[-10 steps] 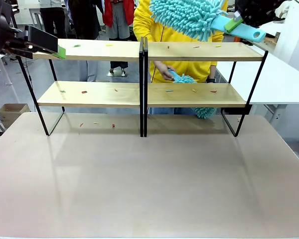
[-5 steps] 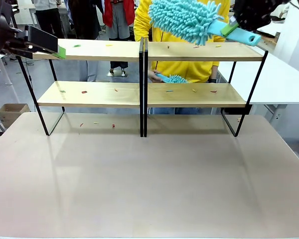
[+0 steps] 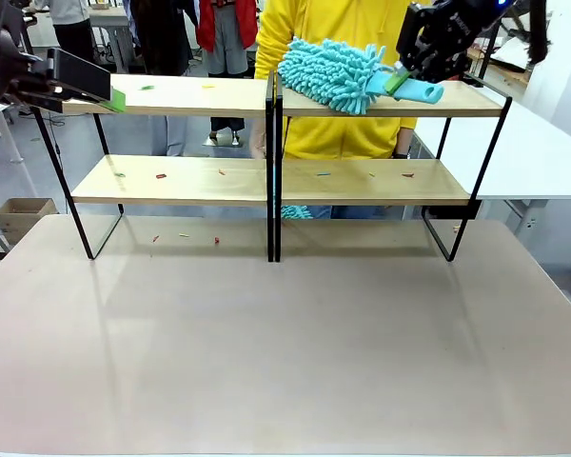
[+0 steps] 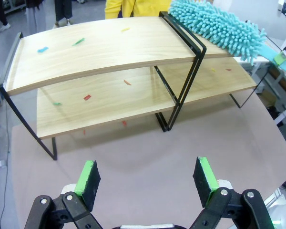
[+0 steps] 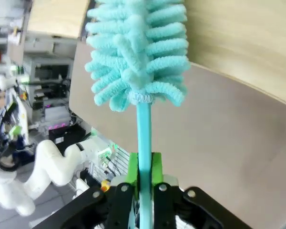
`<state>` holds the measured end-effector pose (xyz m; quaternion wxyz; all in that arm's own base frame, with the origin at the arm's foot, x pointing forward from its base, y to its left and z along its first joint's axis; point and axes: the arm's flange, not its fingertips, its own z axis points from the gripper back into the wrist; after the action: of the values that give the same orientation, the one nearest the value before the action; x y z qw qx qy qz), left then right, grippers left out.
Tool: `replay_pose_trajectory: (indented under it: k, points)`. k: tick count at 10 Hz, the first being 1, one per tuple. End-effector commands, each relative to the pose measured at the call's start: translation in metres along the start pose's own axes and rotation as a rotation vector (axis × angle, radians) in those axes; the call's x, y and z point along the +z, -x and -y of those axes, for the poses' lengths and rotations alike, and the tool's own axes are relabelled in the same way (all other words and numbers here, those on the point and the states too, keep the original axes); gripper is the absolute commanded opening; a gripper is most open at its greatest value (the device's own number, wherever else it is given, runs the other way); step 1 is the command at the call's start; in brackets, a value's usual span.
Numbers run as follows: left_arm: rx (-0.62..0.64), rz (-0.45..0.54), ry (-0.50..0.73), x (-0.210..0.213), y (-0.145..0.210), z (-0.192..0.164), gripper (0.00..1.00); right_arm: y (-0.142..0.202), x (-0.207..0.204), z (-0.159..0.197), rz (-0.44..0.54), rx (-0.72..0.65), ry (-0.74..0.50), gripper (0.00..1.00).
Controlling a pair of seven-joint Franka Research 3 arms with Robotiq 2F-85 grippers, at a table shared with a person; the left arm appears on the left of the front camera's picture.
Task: Clean the shelves.
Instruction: Clean a randomly selected level of the Shelf with the Duster.
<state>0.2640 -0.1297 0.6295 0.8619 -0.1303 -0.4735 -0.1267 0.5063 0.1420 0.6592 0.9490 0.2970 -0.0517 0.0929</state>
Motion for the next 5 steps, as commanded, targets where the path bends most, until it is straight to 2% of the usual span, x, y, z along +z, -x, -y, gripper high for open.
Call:
replay_pose_trajectory:
  k: [1, 4, 5]
  points:
    - [-0.001, 0.003, -0.001, 0.001, 0.0, 0.0, 1.0, 0.0, 0.016, -0.001, 0.006, -0.131, 0.093, 0.12]
    - [-0.001, 0.003, -0.001, 0.001, 0.0, 0.0, 1.0, 0.02, 0.038, 0.026, 0.036, -0.333, 0.236, 0.12]
    - [-0.001, 0.003, -0.001, 0.001, 0.0, 0.0, 1.0, 0.029, 0.048, 0.04, 0.036, -0.438, 0.288, 0.12]
